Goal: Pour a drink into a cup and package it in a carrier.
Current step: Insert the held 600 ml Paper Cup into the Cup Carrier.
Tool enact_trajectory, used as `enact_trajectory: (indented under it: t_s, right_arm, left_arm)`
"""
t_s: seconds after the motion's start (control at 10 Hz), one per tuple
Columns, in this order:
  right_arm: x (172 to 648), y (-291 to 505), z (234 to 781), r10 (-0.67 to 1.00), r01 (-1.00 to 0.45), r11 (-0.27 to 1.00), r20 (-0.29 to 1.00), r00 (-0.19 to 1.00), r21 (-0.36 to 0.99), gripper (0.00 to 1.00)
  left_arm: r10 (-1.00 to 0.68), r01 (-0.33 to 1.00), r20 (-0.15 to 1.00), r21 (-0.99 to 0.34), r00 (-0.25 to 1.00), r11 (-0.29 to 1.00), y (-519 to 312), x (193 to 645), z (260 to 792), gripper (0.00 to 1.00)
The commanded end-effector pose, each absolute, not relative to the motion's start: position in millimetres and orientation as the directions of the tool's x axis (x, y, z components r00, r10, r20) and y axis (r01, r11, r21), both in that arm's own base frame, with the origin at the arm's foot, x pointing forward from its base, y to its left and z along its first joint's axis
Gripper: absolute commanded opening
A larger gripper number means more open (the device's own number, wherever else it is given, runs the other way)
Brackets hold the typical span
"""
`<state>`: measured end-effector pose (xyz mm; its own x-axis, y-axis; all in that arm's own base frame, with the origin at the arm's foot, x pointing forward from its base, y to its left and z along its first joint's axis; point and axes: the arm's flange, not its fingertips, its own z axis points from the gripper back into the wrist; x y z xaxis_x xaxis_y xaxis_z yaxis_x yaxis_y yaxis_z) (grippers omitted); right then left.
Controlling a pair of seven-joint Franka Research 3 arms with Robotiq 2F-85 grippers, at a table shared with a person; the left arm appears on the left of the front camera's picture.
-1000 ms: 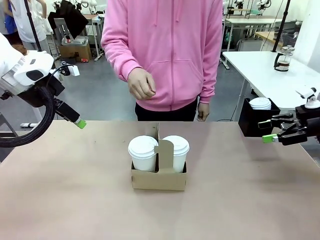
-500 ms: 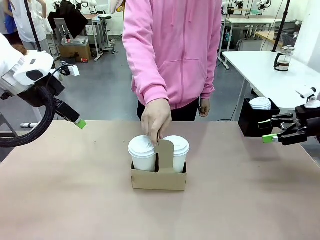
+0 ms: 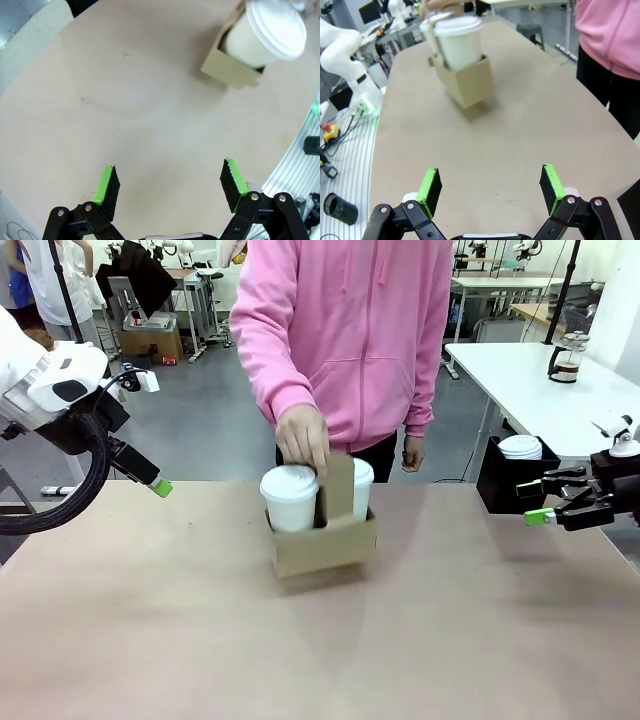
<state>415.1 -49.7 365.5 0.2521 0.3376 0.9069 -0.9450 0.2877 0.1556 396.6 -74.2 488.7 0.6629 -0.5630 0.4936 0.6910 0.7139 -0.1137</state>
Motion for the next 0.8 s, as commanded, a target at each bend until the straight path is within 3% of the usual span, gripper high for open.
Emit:
enact_trajectory:
  t_s: [0.0, 0.7]
  right_arm:
    - [416.6, -51.4, 368.2, 0.329, -0.948, 0.280, 0.912, 0.245, 0.153, 1.00]
    - [416.6, -51.4, 368.2, 0.329, -0.948, 0.280, 0.912, 0.245, 0.153, 1.00]
  left_arm:
    - [-0.564, 0.694, 0.497, -0.111, 0.659, 0.712, -72.8, 396.6, 489.0, 1.00]
    - [-0.564, 0.694, 0.497, -0.111, 0.659, 0.712, -72.8, 396.6, 489.0, 1.00]
